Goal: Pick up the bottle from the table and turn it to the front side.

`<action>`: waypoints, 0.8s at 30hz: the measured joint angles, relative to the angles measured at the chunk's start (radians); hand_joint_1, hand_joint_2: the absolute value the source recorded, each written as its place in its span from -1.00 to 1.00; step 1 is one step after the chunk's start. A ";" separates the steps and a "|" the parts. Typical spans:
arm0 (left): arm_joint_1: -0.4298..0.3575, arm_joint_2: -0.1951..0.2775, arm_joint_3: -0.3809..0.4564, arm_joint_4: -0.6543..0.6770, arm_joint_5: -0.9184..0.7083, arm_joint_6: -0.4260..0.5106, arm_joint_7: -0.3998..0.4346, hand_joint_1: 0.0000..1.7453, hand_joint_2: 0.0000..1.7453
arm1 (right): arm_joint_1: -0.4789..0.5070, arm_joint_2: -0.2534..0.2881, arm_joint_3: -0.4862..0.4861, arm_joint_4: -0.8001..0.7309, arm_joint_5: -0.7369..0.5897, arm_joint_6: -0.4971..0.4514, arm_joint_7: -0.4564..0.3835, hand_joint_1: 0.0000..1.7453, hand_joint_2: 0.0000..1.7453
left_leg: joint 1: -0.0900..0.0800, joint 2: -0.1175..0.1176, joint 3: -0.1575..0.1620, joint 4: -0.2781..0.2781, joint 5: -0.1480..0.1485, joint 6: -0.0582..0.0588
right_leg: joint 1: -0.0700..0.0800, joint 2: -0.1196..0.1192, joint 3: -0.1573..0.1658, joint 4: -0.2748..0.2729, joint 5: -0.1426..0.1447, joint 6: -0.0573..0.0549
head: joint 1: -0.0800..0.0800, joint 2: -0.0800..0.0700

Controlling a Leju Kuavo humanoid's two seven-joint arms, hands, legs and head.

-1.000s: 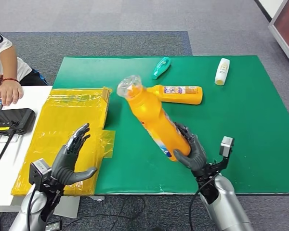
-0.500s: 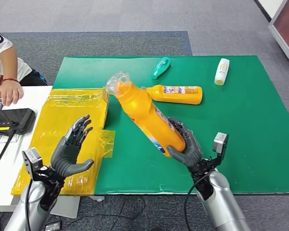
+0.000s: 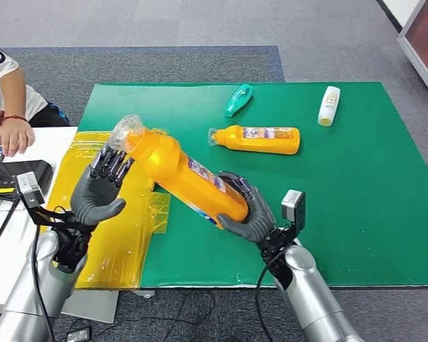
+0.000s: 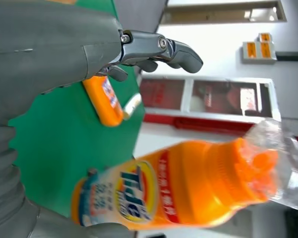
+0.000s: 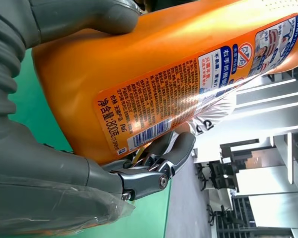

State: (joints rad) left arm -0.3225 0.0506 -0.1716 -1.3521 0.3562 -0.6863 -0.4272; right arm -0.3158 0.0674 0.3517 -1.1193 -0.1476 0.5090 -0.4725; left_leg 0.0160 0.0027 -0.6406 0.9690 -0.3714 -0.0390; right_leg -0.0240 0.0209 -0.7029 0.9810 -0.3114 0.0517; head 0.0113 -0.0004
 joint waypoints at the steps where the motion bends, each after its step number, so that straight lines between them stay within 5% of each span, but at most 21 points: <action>1: -0.007 0.000 -0.001 0.003 0.019 -0.008 0.009 -1.00 1.00 | -0.003 0.003 0.004 0.004 0.007 -0.008 -0.002 1.00 1.00 | 0.000 0.000 0.000 0.000 0.000 0.000 | 0.000 0.000 0.000 0.000 0.000 0.000 | 0.000 0.000; 24: -0.055 0.004 -0.046 0.113 0.281 -0.109 0.145 -1.00 1.00 | -0.028 0.061 0.074 0.030 0.156 -0.146 -0.017 1.00 1.00 | 0.000 0.000 -0.001 0.000 0.000 0.000 | 0.000 0.000 -0.001 0.000 0.000 0.000 | 0.000 0.000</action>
State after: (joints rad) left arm -0.3773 0.0542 -0.2172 -1.2391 0.6371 -0.7952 -0.2824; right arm -0.3438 0.1288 0.4256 -1.0893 0.0082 0.3629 -0.4891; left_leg 0.0160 0.0027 -0.6415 0.9690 -0.3713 -0.0391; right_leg -0.0239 0.0209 -0.7039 0.9810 -0.3114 0.0517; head 0.0113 -0.0003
